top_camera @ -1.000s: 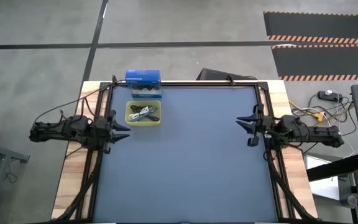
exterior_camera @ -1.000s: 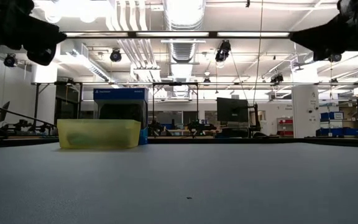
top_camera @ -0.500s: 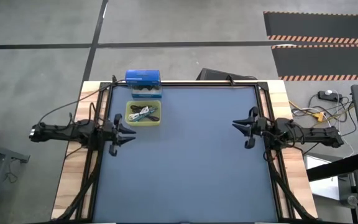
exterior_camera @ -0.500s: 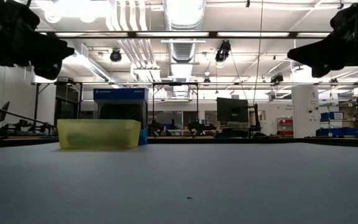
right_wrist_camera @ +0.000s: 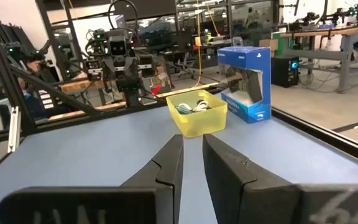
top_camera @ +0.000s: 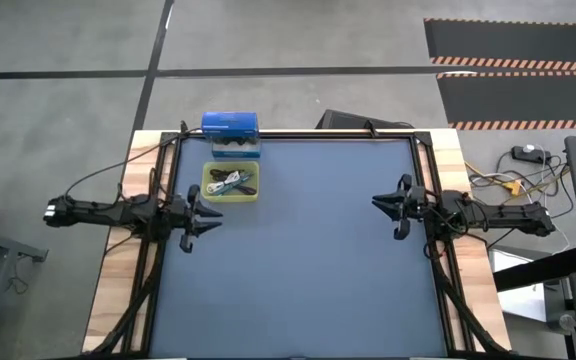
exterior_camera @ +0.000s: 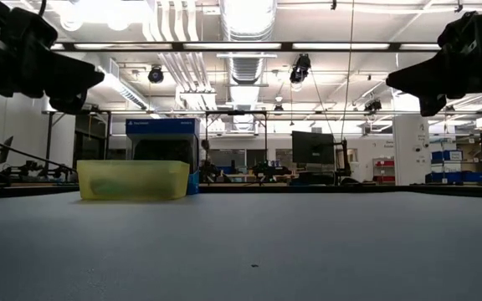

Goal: Pick and place USB-C Cables
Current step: Return to Home Position

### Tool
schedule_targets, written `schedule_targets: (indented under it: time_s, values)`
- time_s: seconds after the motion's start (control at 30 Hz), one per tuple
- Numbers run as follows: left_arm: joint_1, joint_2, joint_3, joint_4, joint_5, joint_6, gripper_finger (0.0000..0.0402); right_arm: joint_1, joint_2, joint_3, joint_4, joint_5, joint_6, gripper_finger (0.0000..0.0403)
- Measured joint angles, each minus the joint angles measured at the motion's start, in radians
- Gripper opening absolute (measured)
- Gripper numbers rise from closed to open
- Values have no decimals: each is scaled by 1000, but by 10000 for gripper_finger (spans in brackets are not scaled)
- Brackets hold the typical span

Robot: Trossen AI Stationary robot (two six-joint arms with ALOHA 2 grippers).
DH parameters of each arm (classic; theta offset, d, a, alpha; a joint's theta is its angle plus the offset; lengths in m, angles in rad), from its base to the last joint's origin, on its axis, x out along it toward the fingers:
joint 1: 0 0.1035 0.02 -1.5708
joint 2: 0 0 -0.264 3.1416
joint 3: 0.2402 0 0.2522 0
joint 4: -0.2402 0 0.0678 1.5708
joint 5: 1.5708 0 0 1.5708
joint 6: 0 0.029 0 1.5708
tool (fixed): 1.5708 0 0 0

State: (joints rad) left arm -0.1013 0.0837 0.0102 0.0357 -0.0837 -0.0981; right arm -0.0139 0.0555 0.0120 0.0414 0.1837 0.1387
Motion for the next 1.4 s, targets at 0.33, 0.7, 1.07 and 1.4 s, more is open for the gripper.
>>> schedule_targets:
  time_s: [0.33,0.7,1.07,1.4]
  values:
    - [0,22,-1,0,0,0,95,0,0,-1,-2,0,0,52]
    - [0,48,-1,0,0,1,95,0,0,-1,-2,0,0,52]
    - [0,71,-1,1,0,1,95,0,0,-2,-2,0,0,52]
    - [0,80,-1,1,0,1,95,0,0,-2,-2,1,0,52]
